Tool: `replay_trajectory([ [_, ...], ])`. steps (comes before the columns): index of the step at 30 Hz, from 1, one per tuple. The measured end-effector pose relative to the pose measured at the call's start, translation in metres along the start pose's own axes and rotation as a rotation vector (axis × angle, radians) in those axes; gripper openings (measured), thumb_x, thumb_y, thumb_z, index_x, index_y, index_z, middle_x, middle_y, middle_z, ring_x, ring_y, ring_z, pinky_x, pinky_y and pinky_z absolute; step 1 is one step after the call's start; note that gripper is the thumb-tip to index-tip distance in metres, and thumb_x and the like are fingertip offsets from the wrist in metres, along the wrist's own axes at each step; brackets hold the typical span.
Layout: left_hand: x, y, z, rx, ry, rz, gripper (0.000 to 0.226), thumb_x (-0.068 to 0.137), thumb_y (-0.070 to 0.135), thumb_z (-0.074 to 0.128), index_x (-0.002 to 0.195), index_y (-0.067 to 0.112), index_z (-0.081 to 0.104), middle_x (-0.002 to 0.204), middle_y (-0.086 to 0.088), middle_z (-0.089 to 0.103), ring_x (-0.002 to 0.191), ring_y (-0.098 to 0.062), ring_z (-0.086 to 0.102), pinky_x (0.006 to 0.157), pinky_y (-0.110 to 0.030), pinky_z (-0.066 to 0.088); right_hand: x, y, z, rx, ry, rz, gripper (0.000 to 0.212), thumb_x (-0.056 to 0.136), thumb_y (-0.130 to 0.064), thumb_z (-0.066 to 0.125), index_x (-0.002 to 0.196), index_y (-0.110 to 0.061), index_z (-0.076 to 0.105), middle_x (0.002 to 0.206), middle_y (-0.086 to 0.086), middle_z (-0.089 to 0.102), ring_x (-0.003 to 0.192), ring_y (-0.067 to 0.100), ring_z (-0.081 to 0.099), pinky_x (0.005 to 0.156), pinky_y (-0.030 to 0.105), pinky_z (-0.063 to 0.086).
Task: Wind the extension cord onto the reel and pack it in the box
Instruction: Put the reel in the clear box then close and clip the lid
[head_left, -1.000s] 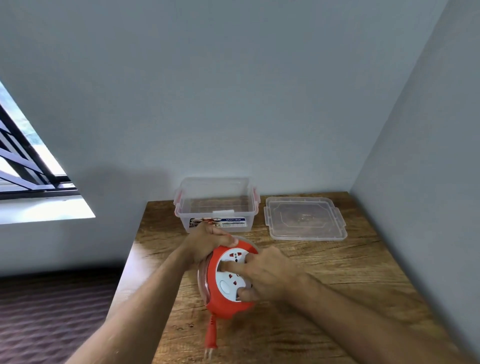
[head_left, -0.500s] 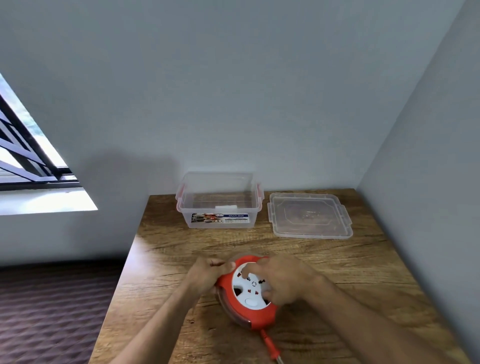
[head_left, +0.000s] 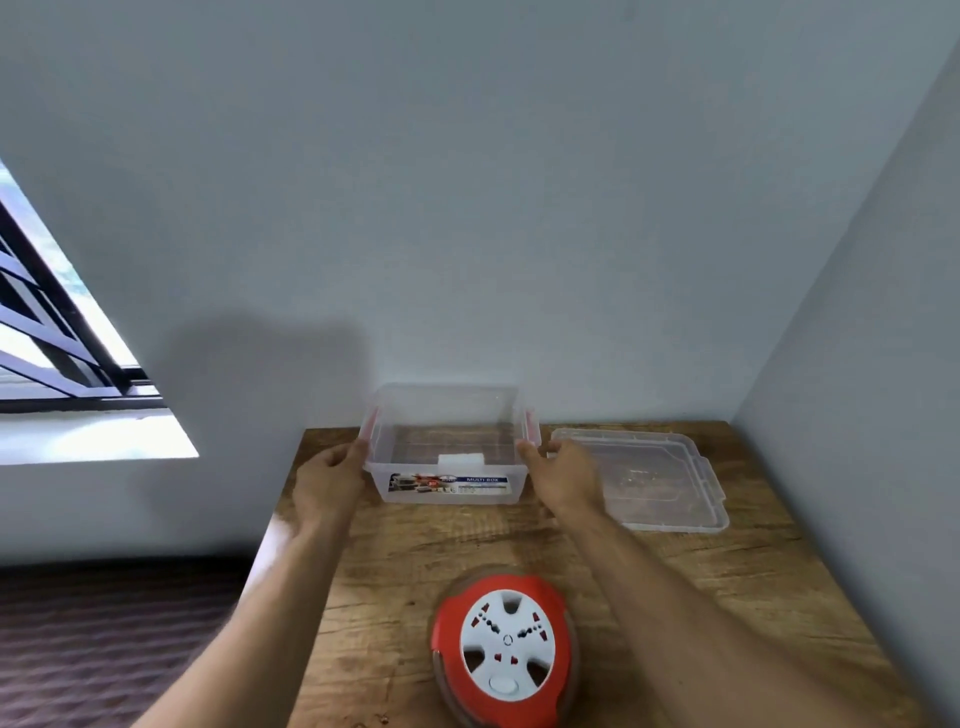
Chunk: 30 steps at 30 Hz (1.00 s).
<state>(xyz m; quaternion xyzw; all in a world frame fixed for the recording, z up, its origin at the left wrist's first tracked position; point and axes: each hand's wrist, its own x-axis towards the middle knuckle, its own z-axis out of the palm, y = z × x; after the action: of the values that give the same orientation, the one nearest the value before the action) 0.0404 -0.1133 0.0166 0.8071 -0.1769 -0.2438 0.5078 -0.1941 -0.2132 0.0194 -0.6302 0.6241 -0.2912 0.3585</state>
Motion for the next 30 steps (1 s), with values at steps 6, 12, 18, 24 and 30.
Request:
replay_trajectory([
  [6, 0.009, -0.012, 0.004, -0.11, -0.128, -0.021, 0.029, 0.093, 0.034, 0.076, 0.112, 0.013, 0.078, 0.093, -0.005, 0.082, 0.086, -0.023, 0.079, 0.077, -0.038, 0.064, 0.009, 0.009, 0.003, 0.129, -0.016, 0.098, 0.016, 0.094, -0.024, 0.066, 0.086, -0.012, 0.071, 0.054, 0.007, 0.068, 0.04, 0.019, 0.061, 0.053, 0.041, 0.061],
  [12, -0.008, -0.032, 0.003, -0.216, -0.164, -0.058, 0.01, 0.09, 0.018, 0.081, 0.087, 0.009, 0.077, 0.065, -0.001, 0.074, 0.055, -0.01, 0.067, 0.054, -0.022, 0.056, -0.002, 0.026, -0.015, 0.326, 0.009, 0.203, 0.008, 0.089, -0.011, 0.07, 0.092, -0.007, 0.065, 0.062, 0.013, 0.07, 0.041, 0.022, 0.06, 0.047, 0.039, 0.058],
  [18, -0.036, -0.042, 0.001, -0.254, -0.158, -0.066, 0.011, 0.09, 0.015, 0.08, 0.088, 0.006, 0.074, 0.058, 0.001, 0.069, 0.051, -0.011, 0.062, 0.059, -0.03, 0.06, -0.029, 0.045, -0.027, 0.386, -0.017, 0.219, 0.009, 0.088, -0.011, 0.071, 0.092, -0.007, 0.064, 0.065, 0.014, 0.071, 0.044, 0.023, 0.063, 0.047, 0.036, 0.058],
  [24, -0.059, -0.052, -0.002, -0.277, -0.133, -0.056, 0.008, 0.09, 0.012, 0.079, 0.089, 0.005, 0.074, 0.049, 0.006, 0.068, 0.042, -0.002, 0.06, 0.047, -0.021, 0.057, -0.049, 0.061, -0.036, 0.425, -0.036, 0.239, 0.009, 0.089, -0.011, 0.068, 0.088, -0.002, 0.064, 0.062, 0.014, 0.07, 0.045, 0.025, 0.063, 0.044, 0.032, 0.054],
  [30, -0.076, -0.06, 0.001, -0.29, -0.099, -0.025, 0.009, 0.093, 0.017, 0.074, 0.085, 0.013, 0.071, 0.069, -0.003, 0.071, 0.046, -0.002, 0.062, 0.049, -0.02, 0.056, -0.062, 0.072, -0.038, 0.46, -0.038, 0.208, 0.015, 0.089, -0.014, 0.067, 0.093, -0.001, 0.061, 0.06, 0.013, 0.069, 0.044, 0.023, 0.062, 0.041, 0.029, 0.05],
])
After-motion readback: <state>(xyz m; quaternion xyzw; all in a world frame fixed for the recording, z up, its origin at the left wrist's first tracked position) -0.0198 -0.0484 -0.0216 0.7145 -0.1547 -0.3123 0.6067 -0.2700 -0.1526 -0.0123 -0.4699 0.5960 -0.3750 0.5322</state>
